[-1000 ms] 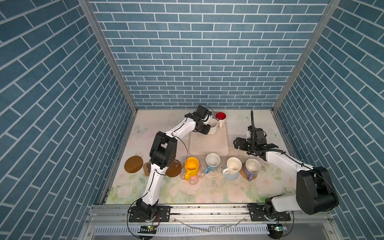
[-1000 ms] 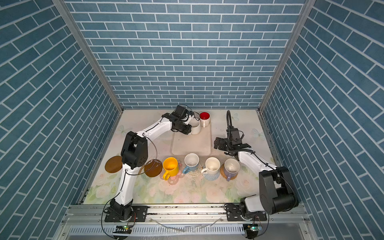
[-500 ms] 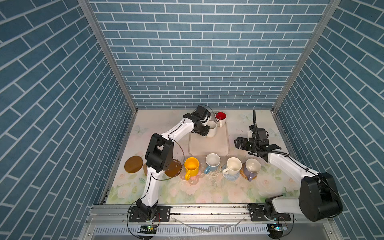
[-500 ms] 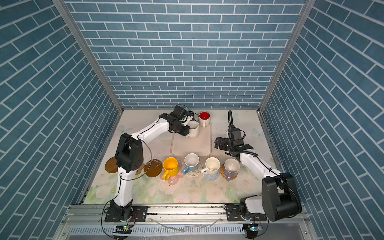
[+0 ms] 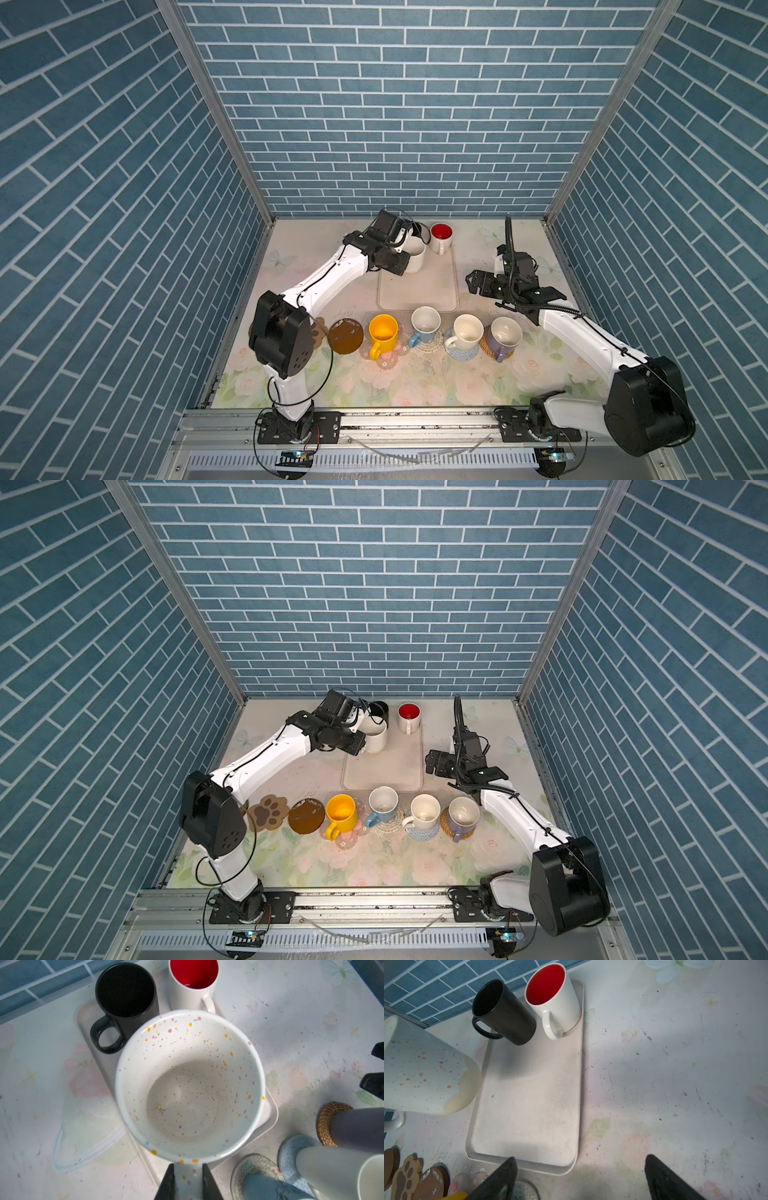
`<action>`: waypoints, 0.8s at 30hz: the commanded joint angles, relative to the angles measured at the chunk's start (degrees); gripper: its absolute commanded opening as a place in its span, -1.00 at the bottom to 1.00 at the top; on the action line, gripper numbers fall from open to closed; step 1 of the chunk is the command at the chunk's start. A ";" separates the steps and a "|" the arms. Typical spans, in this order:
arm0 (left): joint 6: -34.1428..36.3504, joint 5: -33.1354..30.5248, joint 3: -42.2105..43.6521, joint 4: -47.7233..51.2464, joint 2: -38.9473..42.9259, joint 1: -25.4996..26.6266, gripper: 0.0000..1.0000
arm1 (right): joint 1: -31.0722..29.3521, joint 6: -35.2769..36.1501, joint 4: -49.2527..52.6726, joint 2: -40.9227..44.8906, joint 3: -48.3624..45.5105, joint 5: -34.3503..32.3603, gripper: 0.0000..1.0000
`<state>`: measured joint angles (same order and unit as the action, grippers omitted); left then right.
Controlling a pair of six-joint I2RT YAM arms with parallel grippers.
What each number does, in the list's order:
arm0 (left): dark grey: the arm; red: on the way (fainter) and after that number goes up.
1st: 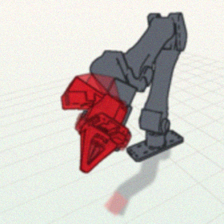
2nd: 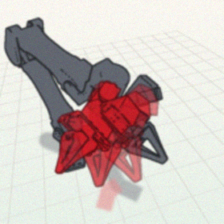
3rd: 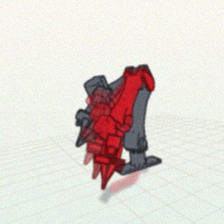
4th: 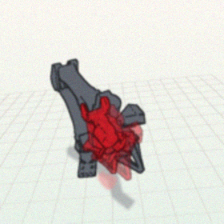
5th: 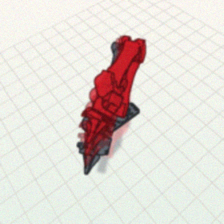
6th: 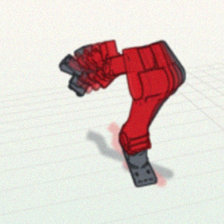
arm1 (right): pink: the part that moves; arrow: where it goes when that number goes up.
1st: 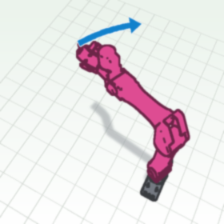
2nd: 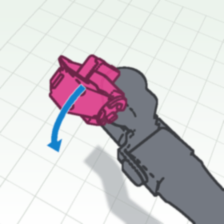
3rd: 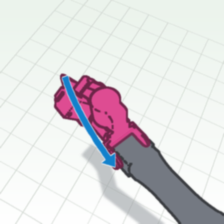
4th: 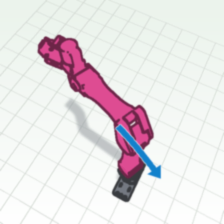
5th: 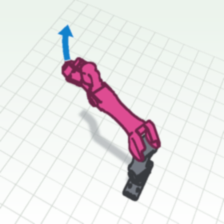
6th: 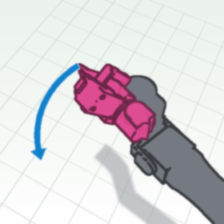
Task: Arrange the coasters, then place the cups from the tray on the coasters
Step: 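Carry the speckled mug with left gripper toward the brown round coaster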
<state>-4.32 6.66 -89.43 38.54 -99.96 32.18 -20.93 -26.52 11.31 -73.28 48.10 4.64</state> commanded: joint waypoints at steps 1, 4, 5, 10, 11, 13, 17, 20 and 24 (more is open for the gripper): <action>-2.23 -4.16 3.63 -4.11 6.86 0.08 -1.00 | -1.35 -0.01 0.53 0.46 2.52 -1.12 0.91; -4.36 -7.09 8.66 -4.11 12.47 0.07 -1.00 | -2.20 -0.28 0.16 -0.10 2.83 -1.13 0.91; -5.12 -8.07 10.09 -3.98 14.27 0.05 -1.00 | -2.51 -0.28 0.15 -0.35 3.09 -1.13 0.91; -9.54 -14.08 17.99 -2.04 22.65 0.08 -1.00 | -3.95 -0.70 -0.50 -2.31 4.57 -1.30 0.90; -10.18 -15.13 19.34 -1.54 24.00 0.09 -1.00 | -4.32 -0.72 -0.58 -2.75 4.92 -1.30 0.89; -11.39 -17.04 22.48 -0.92 27.17 0.07 -1.00 | -5.11 -0.72 -0.61 -3.82 5.72 -1.30 0.90; -13.80 -19.13 28.44 -0.59 33.04 0.09 -1.00 | -6.43 -0.46 -0.67 -6.03 7.34 -1.30 0.89; -15.61 -20.24 33.33 -0.47 37.24 0.09 -1.00 | -7.19 -0.50 -1.06 -7.67 8.49 -1.13 0.89; -17.00 -20.35 39.74 -1.95 43.11 0.08 -1.00 | -8.26 -0.55 -1.36 -9.82 10.04 -1.04 0.89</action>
<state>-19.18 -11.35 -51.20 40.45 -60.51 32.18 -28.45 -26.72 10.92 -81.76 54.89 4.12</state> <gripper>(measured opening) 0.202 0.947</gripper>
